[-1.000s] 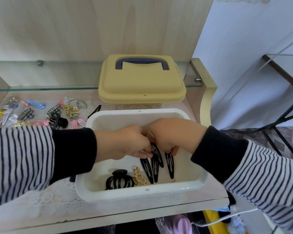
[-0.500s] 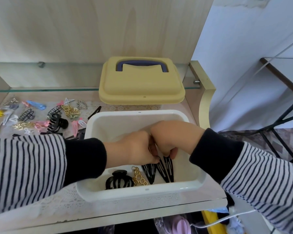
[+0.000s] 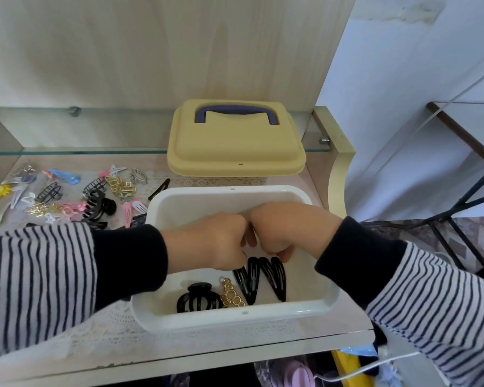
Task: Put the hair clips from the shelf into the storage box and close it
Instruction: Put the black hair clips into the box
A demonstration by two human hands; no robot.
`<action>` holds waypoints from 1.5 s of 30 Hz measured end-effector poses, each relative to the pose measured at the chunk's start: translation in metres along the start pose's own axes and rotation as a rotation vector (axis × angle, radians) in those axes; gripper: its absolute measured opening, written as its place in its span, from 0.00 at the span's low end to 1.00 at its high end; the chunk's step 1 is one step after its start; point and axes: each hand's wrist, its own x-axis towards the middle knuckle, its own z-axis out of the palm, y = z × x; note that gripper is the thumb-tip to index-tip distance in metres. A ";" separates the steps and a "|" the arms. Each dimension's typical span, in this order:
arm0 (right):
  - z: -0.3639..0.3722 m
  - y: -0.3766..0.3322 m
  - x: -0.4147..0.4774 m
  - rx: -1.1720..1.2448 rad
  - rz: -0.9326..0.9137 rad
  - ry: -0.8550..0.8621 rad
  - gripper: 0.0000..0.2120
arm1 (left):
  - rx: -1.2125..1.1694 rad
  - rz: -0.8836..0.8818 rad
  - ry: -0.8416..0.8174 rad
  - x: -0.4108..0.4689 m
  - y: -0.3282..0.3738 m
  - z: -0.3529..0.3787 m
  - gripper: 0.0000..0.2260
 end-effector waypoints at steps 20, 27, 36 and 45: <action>-0.036 -0.066 -0.079 -0.151 -0.076 0.658 0.11 | -0.007 0.008 0.705 -0.124 -0.046 -0.060 0.07; -0.019 -0.150 -0.084 0.137 -0.319 0.997 0.09 | -0.146 -0.119 1.058 -0.167 -0.112 -0.053 0.06; 0.033 -0.236 -0.022 0.345 -0.423 1.087 0.12 | -0.150 -0.197 1.252 -0.174 -0.206 -0.007 0.08; 0.079 -0.254 0.051 0.311 -0.177 1.204 0.11 | -0.122 -0.188 1.097 -0.158 -0.259 0.028 0.08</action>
